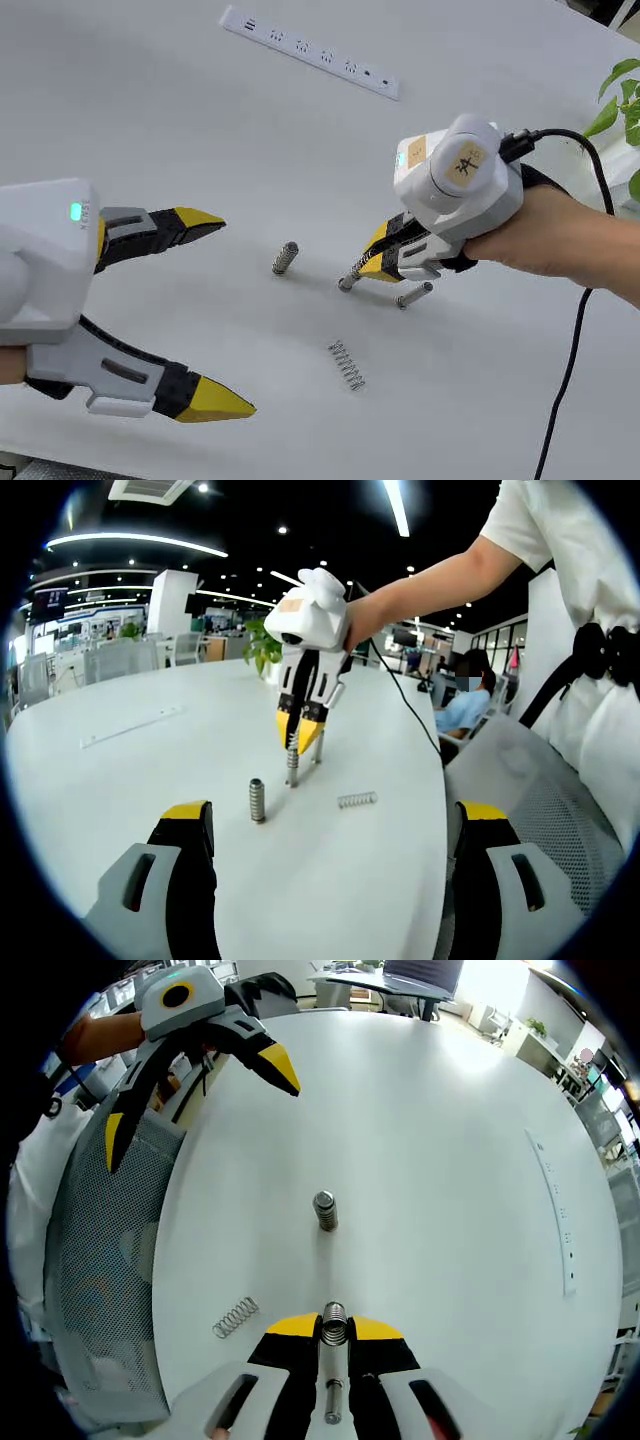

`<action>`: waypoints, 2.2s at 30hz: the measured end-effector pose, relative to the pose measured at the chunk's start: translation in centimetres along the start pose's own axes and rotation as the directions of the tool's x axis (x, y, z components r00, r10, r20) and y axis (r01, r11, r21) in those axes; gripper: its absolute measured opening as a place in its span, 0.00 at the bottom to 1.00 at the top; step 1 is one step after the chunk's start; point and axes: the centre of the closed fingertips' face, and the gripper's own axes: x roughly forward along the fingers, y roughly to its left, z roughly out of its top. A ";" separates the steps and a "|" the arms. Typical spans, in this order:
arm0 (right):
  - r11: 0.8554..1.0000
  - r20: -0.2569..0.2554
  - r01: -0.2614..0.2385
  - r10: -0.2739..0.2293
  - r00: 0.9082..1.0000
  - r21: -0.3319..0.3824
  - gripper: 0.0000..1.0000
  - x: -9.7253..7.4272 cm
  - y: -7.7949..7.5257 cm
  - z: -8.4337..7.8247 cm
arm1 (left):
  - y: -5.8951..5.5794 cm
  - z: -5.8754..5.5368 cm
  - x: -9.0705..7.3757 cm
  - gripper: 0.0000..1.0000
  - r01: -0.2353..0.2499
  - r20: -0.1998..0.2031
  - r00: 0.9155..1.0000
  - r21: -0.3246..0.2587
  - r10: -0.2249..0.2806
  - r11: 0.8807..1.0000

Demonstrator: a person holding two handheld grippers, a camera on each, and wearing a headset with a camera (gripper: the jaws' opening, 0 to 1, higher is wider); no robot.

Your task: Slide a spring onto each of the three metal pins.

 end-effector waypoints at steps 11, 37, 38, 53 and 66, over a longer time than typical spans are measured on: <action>1.000 -0.006 -0.004 0.004 1.000 -0.013 0.07 1.1 0.0 -0.2 | 0.0 0.0 0.0 0.99 0.001 0.001 1.000 -0.006 -0.001 1.000; 1.000 -0.022 -0.018 0.017 1.000 -0.018 0.07 2.6 -0.4 -1.2 | -0.2 -0.1 -0.1 0.99 0.006 -0.003 1.000 -0.010 -0.006 1.000; 1.000 -0.023 -0.018 0.017 1.000 -0.018 0.07 2.6 -0.4 -1.2 | -0.3 -0.1 0.0 0.99 0.007 -0.002 1.000 -0.011 -0.007 1.000; 1.000 -0.003 -0.010 0.010 1.000 -0.008 0.15 1.8 -0.4 -0.9 | -0.3 -0.1 -0.1 0.99 0.004 -0.002 1.000 -0.010 -0.004 1.000; 0.999 0.063 0.024 -0.026 0.998 0.028 0.24 -0.5 -0.1 -0.3 | -0.4 -0.2 -0.2 0.99 0.008 -0.016 1.000 -0.006 -0.008 1.000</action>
